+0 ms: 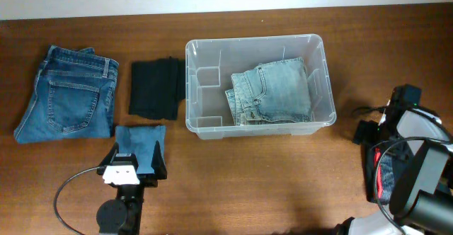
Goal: Pack container
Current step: 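Grasp the black leggings with red trim using the right gripper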
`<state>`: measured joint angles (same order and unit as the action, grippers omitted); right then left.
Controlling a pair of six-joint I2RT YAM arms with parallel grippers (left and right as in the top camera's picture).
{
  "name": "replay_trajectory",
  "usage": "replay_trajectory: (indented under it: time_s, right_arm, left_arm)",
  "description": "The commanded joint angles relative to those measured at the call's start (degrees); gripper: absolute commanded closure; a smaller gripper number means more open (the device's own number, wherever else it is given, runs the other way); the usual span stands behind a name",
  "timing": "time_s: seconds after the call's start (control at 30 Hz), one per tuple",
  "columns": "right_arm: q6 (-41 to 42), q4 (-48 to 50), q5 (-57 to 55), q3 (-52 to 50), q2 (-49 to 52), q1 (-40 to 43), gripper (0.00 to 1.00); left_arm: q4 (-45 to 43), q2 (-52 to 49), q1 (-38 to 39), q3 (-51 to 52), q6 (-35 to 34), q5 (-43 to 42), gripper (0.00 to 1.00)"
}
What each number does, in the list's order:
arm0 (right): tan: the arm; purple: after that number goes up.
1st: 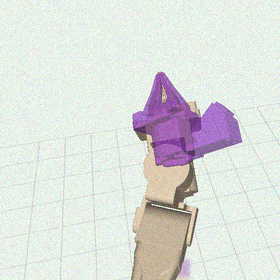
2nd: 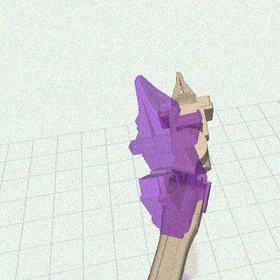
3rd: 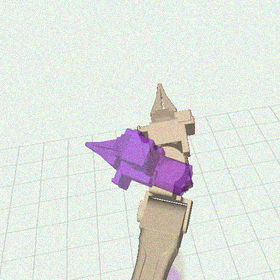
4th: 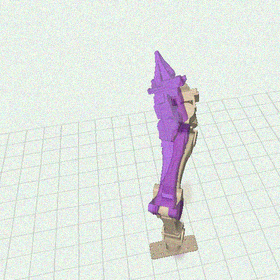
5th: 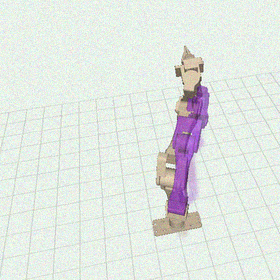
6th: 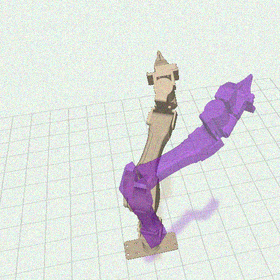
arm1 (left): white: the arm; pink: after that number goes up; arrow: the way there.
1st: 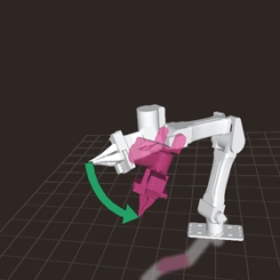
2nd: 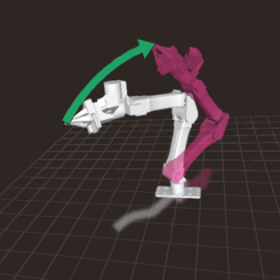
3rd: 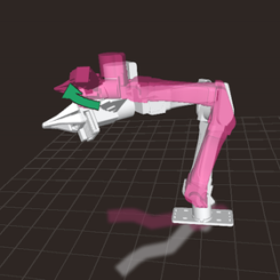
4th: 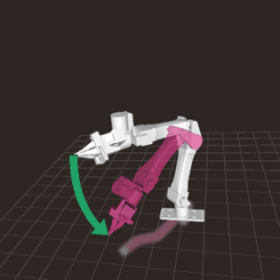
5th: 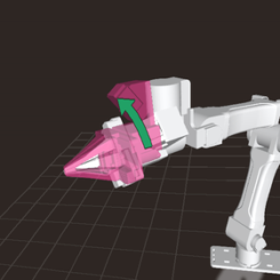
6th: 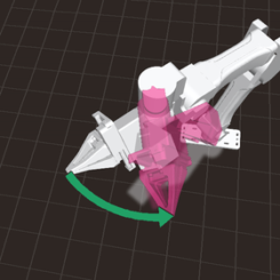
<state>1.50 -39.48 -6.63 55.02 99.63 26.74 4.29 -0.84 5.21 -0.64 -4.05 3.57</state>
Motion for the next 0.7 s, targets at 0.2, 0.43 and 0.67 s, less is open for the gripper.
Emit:
replay_trajectory:
  time_s: [0.2, 0.43, 0.67]
  right_arm:
    - [0.46, 4.44, 5.97, -5.95, 1.14, 1.14, 0.15]
    - [0.61, 4.22, 6.03, -5.95, 1.14, 1.14, 0.34]
    - [0.9, 4.22, 6.97, -5.95, 1.14, 1.14, 0.58]
  left_arm:
    - [0.24, 0.44, -0.28, 0.13, 0.94, -0.22, 0.01]
    - [0.26, 0.44, -0.28, 0.13, 0.94, -0.22, 0.01]
    - [0.26, 0.44, -0.28, 0.13, 0.94, -0.22, 0.01]
